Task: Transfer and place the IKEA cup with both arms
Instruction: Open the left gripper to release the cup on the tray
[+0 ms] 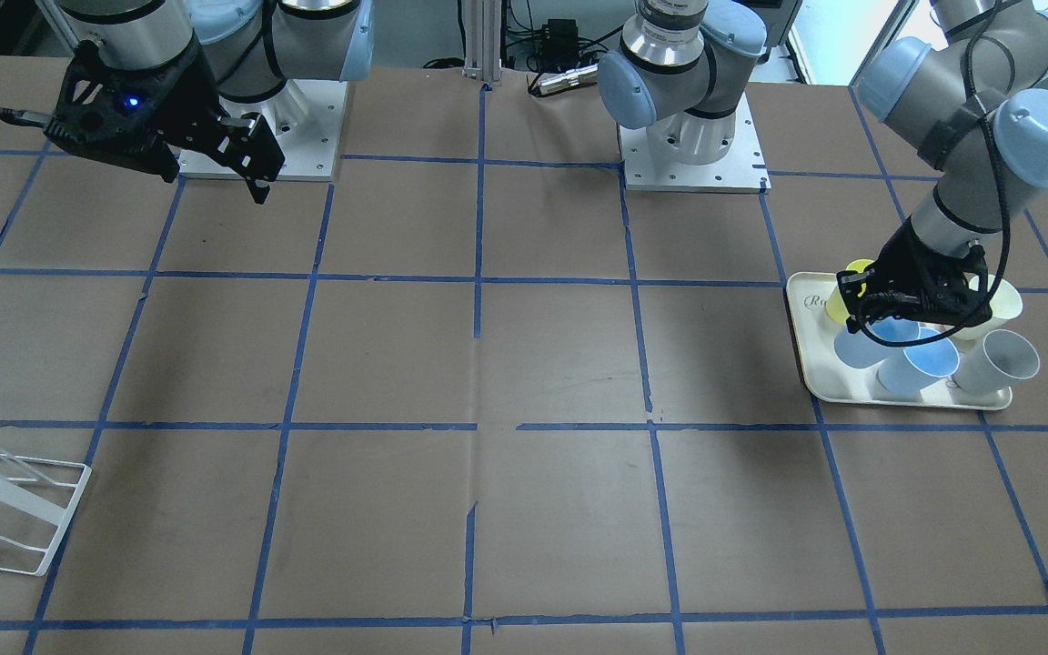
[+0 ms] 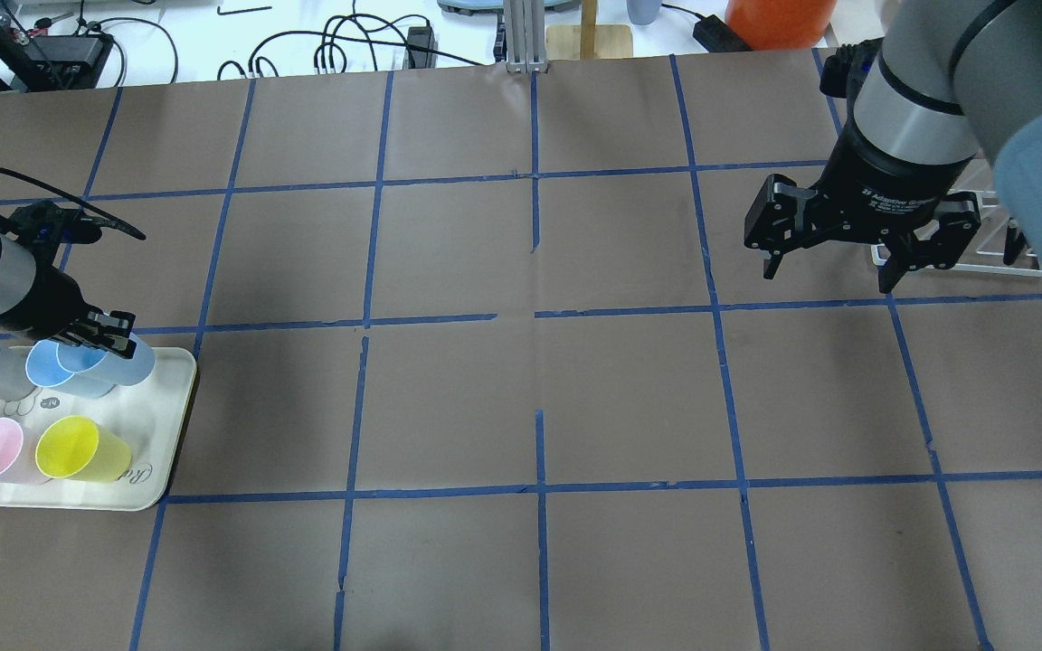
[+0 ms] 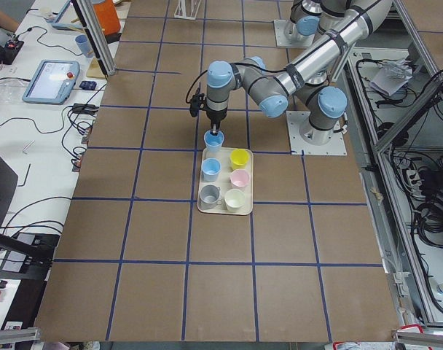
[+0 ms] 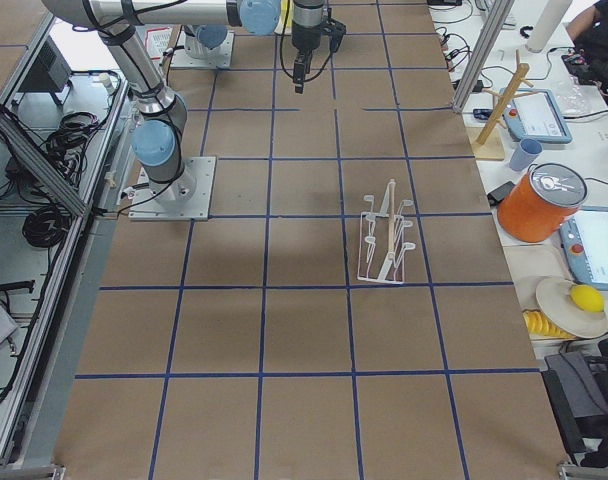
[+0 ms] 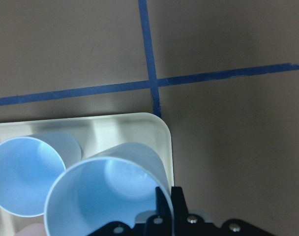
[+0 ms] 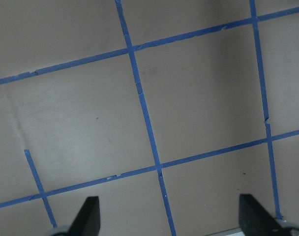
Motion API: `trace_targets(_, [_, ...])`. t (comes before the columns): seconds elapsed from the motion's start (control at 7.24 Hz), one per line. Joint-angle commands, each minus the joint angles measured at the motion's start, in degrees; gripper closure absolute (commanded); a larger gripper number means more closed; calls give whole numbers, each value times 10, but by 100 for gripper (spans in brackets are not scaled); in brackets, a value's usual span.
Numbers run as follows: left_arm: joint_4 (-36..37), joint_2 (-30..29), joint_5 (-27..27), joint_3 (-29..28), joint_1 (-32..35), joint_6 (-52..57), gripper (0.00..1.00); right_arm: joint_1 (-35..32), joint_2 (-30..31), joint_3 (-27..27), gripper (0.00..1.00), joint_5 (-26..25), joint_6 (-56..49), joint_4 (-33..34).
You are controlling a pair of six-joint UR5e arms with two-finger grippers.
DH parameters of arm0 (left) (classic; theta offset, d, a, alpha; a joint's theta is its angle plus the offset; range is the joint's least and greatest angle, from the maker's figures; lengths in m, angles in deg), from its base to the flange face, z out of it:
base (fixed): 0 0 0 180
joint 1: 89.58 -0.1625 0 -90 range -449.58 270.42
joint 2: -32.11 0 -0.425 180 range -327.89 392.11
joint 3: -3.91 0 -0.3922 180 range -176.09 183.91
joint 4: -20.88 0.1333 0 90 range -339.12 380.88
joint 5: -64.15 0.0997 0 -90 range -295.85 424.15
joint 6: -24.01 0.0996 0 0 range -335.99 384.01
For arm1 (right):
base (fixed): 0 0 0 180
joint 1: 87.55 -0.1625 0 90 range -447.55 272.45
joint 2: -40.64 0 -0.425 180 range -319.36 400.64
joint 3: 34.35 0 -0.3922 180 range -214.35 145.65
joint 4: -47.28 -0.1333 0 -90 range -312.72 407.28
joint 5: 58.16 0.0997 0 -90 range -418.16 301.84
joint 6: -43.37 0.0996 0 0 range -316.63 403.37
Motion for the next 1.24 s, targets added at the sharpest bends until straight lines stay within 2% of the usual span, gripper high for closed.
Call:
trace_targets(0.0, [4, -13, 1, 11, -1, 2, 100, 30, 4, -2, 0, 31, -10, 0])
trace_targets(0.14, [5, -21, 2, 11, -2, 3, 100, 27, 8, -4, 0, 23, -4, 0])
trace_targets(0.28, [3, -31, 0, 13, -1, 1, 88, 26, 10, -5, 0, 21, -5, -2])
trace_targets(0.41, [3, -37, 1, 13, -1, 3, 40, 26, 15, -4, 0, 17, -5, -6])
trace_targets(0.55, [3, -39, 2, 13, -2, 6, 24, 26, 20, -4, 0, 11, -10, -4])
trace_targets(0.69, [3, -40, 2, 13, -2, 7, 13, 26, 21, -4, 0, 16, -10, -3])
trace_targets(0.97, [3, -37, 4, 2, -3, 3, 12, 26, 22, -4, 0, 18, -8, -3])
trace_targets(1.1, [-20, -17, 1, -21, 10, -4, 7, 17, 20, -3, 0, 17, -8, -4])
